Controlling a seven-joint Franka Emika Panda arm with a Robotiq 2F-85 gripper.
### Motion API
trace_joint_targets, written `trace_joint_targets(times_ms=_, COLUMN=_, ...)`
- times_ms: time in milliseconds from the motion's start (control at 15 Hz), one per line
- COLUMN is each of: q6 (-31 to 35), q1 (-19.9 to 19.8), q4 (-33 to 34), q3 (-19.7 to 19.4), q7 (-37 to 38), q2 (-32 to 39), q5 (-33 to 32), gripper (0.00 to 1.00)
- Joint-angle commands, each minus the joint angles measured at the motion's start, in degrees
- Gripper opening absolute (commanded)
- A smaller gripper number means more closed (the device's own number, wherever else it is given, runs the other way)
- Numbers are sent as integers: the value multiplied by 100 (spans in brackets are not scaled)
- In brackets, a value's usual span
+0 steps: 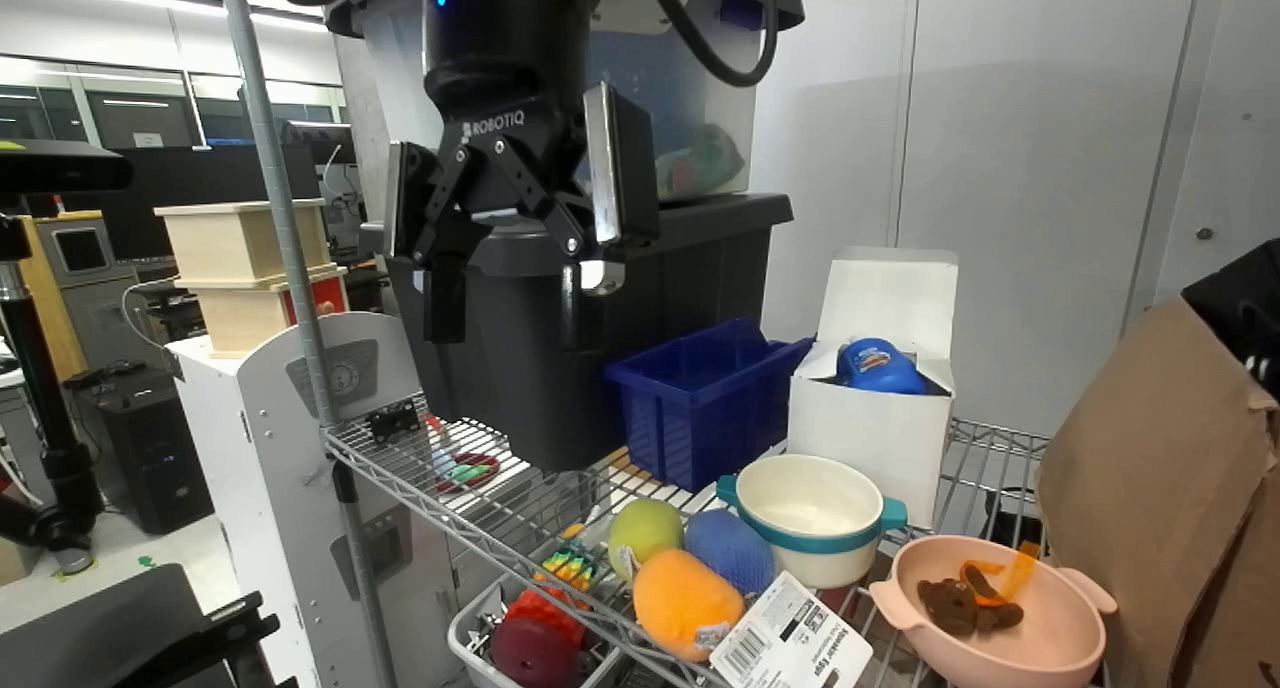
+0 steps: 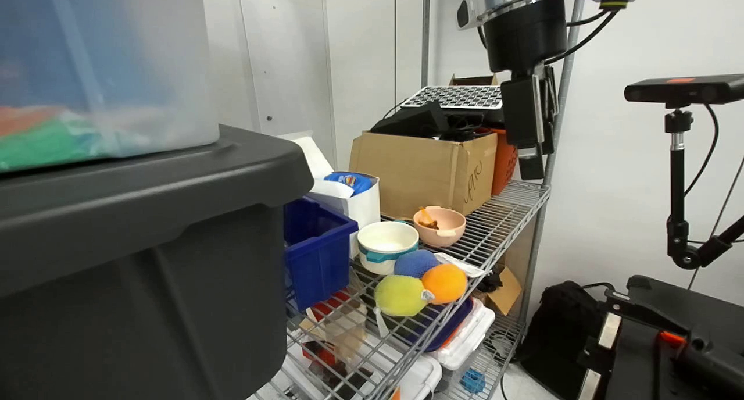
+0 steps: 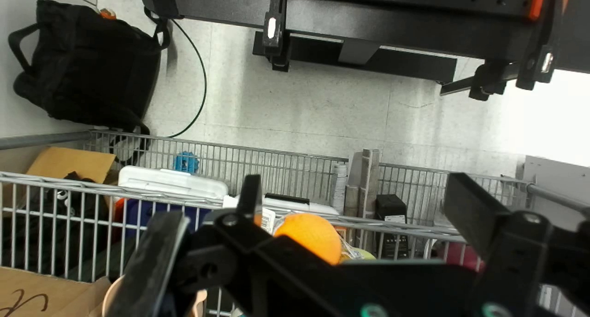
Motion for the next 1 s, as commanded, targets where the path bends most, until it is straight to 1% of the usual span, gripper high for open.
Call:
trace_joint_targets(times_ms=0, q6=-12, q1=26, q4=9, q3=-24, q7=-1, q2=1, q5=3, gripper=100)
trace_joint_targets(times_ms=200, q6=-23, q1=-9, q4=71, q3=-58, q7=-35, q2=35, q5=16, gripper=100)
trace_joint_targets(times_ms=333, q6=-314, q1=-33, q4=266, q3=-88, q7=8, q2=136, q5=25, gripper=100)
trace_joint_targets(times_ms=400, q6=-344, q1=-49, q4=312, q3=-108, q7=58, q2=175, q5=21, gripper=100)
trace_joint_targets(times_ms=667, q6=-193, q1=-106, q4=380, q3=-208, q7=199, q2=254, q5=53, gripper=100)
trace_joint_targets(times_ms=933, q6=-163, q1=-124, q4=590, q3=-240, q7=345, q2=506, q5=133, gripper=100)
